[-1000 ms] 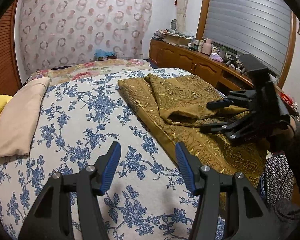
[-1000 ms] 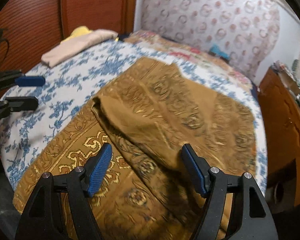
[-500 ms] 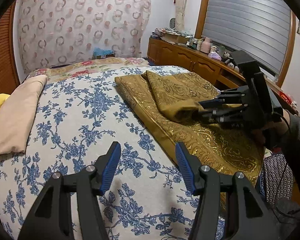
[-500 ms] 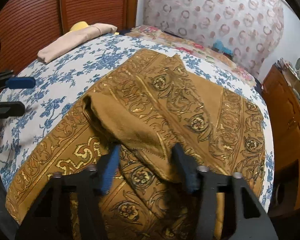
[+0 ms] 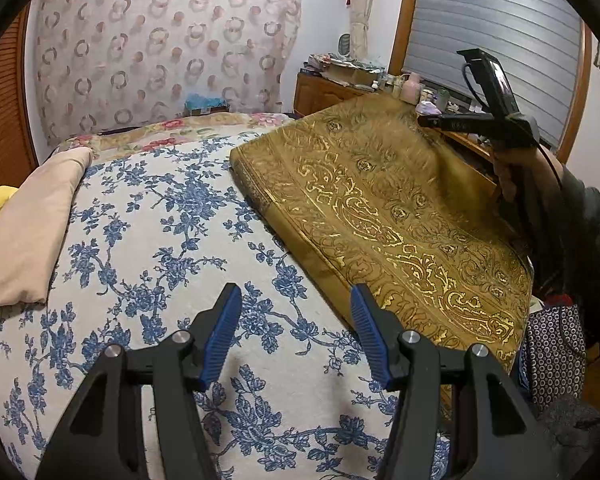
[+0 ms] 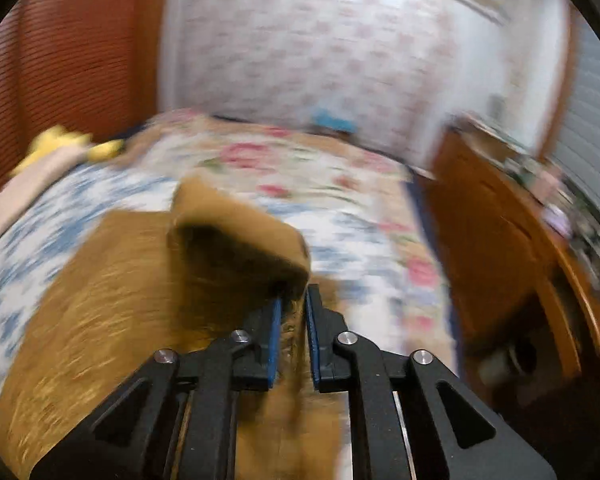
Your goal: Fold small clothes
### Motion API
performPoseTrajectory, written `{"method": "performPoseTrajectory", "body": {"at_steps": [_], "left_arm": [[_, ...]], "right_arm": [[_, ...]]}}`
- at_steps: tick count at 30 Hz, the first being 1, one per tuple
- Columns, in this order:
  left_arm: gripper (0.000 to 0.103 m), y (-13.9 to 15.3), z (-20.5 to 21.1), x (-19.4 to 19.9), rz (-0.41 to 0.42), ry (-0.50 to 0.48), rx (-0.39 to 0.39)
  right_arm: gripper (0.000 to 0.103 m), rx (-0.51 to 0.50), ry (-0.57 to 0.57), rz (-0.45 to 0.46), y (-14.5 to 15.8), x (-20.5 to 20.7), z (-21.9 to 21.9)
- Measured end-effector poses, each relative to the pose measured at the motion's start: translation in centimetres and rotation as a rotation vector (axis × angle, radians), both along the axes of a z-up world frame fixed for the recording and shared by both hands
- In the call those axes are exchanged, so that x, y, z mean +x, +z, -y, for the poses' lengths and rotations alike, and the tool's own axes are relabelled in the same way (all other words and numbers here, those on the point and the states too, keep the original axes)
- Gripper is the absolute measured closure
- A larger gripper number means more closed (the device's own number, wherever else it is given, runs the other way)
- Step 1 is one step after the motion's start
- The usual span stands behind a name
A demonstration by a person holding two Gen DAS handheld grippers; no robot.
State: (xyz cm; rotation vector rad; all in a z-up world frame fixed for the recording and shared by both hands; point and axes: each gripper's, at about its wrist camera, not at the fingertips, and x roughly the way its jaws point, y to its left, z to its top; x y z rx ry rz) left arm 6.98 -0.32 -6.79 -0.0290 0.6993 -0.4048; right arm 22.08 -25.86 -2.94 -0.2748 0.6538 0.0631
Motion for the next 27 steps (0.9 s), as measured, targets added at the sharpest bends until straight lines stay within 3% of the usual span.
{"method": "performPoseTrajectory", "body": {"at_steps": [2, 5, 13, 27], "left_arm": [[0.047, -0.1, 0.2, -0.1, -0.002, -0.003, 0.003], [0.047, -0.1, 0.5, 0.1, -0.006, -0.010, 0.001], [0.047, -0.4, 2.3, -0.1, -0.027, -0.057, 0.013], [0.047, -0.9, 5.0, -0.9, -0.061, -0.121, 0.035]], "right_arm": [[0.061, 0.020, -0.028, -0.001, 0.4, 0.4, 1.5], [0.053, 0.043, -0.020, 0.006, 0.8, -0.4, 2.9], [0.049, 0.077, 0.082, -0.015, -0.1, -5.5, 2.9], [0.036, 0.115, 0.245, -0.074, -3.8, -13.0, -2.1]]}}
